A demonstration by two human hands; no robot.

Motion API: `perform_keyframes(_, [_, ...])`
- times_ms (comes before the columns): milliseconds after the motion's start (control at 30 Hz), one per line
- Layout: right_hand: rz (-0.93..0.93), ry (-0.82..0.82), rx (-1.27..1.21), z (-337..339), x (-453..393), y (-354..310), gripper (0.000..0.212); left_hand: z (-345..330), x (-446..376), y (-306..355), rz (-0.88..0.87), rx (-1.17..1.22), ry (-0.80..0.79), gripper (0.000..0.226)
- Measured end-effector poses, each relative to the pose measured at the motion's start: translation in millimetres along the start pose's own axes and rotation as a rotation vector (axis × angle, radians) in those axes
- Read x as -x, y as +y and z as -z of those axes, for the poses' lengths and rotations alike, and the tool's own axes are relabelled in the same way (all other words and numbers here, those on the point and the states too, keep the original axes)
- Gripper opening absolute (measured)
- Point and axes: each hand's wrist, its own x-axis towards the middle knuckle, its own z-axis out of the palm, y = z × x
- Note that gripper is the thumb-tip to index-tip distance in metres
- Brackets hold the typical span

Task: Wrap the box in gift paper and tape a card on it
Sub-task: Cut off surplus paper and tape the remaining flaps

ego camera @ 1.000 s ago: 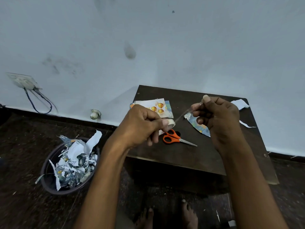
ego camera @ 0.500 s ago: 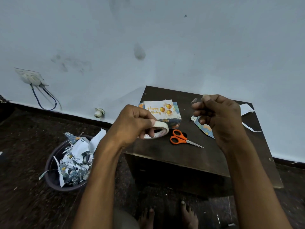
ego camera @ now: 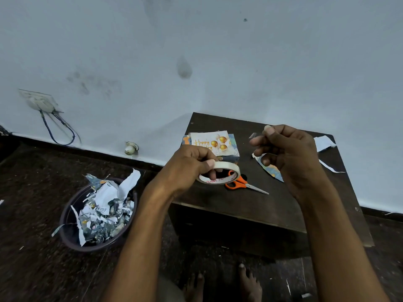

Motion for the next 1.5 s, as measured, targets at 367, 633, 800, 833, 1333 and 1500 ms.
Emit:
perform_keyframes(367, [0.000,-0.018,-0.014,2,0,2,0.022,-14,-10,-8,0.193,-0.226,0.247,0.030])
perform_keyframes(633, [-0.006,-0.028,-0.009,0,-1,3,0.022,-1,-6,-9,0.394,-0.348,0.296,0.031])
perform_keyframes(800, [-0.005,-0.033,0.002,-1,-1,5,0.021,4,-8,-15,0.512,-0.172,0.303,0.035])
perform_keyframes(833, [-0.005,-0.033,0.001,-2,-1,5,0.021,2,-8,-17,0.511,-0.179,0.270,0.032])
perform_keyframes(1333, [0.002,-0.084,0.048,-5,-2,9,0.020,-33,-16,-17,0.440,-0.462,0.298,0.039])
perform_keyframes(1500, [0.006,-0.128,0.085,-10,-2,10,0.019,-27,-12,-8,0.394,-0.573,0.306,0.049])
